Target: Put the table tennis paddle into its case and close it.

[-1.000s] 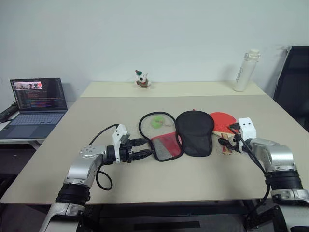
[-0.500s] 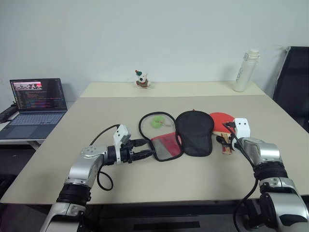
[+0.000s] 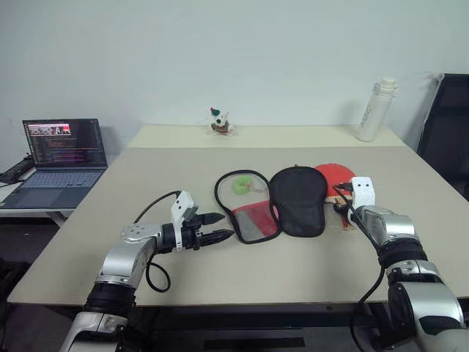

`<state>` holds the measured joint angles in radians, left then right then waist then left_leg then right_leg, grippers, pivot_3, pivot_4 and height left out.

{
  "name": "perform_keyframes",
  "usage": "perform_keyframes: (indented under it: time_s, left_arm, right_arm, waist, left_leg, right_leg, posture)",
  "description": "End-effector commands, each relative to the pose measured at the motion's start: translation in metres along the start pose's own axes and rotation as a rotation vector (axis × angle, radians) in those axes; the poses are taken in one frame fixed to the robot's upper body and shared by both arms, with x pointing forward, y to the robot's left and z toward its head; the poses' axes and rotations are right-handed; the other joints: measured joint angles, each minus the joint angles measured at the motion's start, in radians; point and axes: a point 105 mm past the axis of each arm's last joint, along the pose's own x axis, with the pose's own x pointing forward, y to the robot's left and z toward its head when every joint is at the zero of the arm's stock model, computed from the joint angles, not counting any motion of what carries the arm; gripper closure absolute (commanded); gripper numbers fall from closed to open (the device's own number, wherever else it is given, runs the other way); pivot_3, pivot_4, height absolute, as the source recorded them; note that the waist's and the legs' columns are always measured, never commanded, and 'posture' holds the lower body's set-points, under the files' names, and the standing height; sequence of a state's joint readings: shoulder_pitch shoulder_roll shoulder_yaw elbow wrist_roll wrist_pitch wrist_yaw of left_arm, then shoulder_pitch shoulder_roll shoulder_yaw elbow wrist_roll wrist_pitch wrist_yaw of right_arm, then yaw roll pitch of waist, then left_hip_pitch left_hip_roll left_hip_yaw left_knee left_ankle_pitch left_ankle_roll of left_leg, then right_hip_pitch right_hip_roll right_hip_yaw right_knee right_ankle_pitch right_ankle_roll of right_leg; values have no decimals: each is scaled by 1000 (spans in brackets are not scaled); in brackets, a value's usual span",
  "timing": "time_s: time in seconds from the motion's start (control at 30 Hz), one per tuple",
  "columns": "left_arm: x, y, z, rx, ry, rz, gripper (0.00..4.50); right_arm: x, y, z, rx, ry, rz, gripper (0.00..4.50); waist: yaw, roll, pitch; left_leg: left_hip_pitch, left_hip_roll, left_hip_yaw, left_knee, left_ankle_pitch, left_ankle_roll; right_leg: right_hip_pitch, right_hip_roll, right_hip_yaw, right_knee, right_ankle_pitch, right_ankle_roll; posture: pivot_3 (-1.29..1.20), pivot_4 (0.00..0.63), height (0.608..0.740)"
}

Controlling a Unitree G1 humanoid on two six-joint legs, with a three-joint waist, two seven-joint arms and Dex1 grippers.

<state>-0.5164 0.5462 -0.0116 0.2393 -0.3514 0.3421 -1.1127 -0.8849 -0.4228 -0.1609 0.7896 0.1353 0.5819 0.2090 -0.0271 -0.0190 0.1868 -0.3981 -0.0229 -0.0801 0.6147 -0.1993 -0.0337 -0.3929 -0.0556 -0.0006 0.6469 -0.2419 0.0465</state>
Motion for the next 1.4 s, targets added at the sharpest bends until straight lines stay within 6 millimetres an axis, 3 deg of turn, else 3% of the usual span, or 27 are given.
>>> perform_keyframes:
  time_s: [0.03, 0.27, 0.33, 0.4, 0.63, 0.7, 0.87, 1.13, 1.4]
  left_arm:
    - [-3, -1, 13, 41, -32, 2, 1206]
    - [-3, 1, 14, 43, -34, 3, 1206]
    - [-4, 2, 15, 42, -43, 1, 1206]
    - [-5, 3, 17, 41, -53, -4, 1206]
    - [-10, 10, 33, 54, -106, 11, 1206]
    - [-10, 12, 37, 65, -113, 18, 1206]
    - [-17, 14, 53, 127, -115, 6, 1206]
    - [-31, 17, 67, 190, -100, 9, 1206]
    - [-29, 16, 62, 183, -91, 14, 1206]
  right_arm:
    - [-13, -36, 36, 14, -124, -128, 3362]
    - [-34, -74, 70, 38, -218, -211, 3362]
    - [-40, -74, 78, 47, -239, -190, 3362]
    - [-44, -61, 83, 66, -245, -122, 3362]
    - [-69, 18, 90, 176, -240, 161, 3362]
    - [-73, 32, 90, 194, -244, 185, 3362]
    - [-72, 86, 67, 242, -189, 275, 3362]
    - [-59, 126, 36, 251, -122, 294, 3362]
    - [-39, 131, 30, 219, -111, 255, 3362]
  waist:
    - [1, 0, 0]
    - [-9, 1, 1]
    - [-17, 1, 1]
    - [-25, 1, 1]
    - [-32, 2, 1]
    - [-29, 2, 1]
    - [-21, 2, 1]
    - [-23, 2, 1]
    - [-27, 2, 1]
  left_leg:
    - [0, 0, 0, 0, 0, 0]
    - [-6, -1, 7, -4, 0, 0]
    - [-6, 0, 9, -5, 0, 0]
    - [-5, 0, 10, -5, 0, 0]
    - [-3, 1, 12, -5, 0, 0]
    - [-3, 1, 11, -5, 0, 0]
    - [-3, 1, 11, -4, 0, 0]
    - [-3, 1, 11, -4, 0, 0]
    - [-3, 0, 12, -4, 0, 0]
  right_leg:
    - [0, 0, 0, 0, 0, 0]
    - [-13, 1, 7, 1, 3, -5]
    - [-14, 2, 8, 1, 3, -5]
    - [-14, 2, 10, 1, 3, -5]
    - [-14, 3, 13, 4, 3, -5]
    - [-14, 4, 13, 5, 1, -2]
    - [-14, 3, 13, 6, 2, -3]
    - [-15, 3, 13, 7, 3, -5]
    - [-16, 3, 13, 9, 3, -5]
  posture:
    - [0, 150, 740]
    - [0, 150, 740]
    - [0, 150, 740]
    - [0, 150, 740]
    - [0, 150, 740]
    - [0, 150, 740]
    - [0, 150, 740]
    - [0, 150, 740]
    - [0, 150, 740]
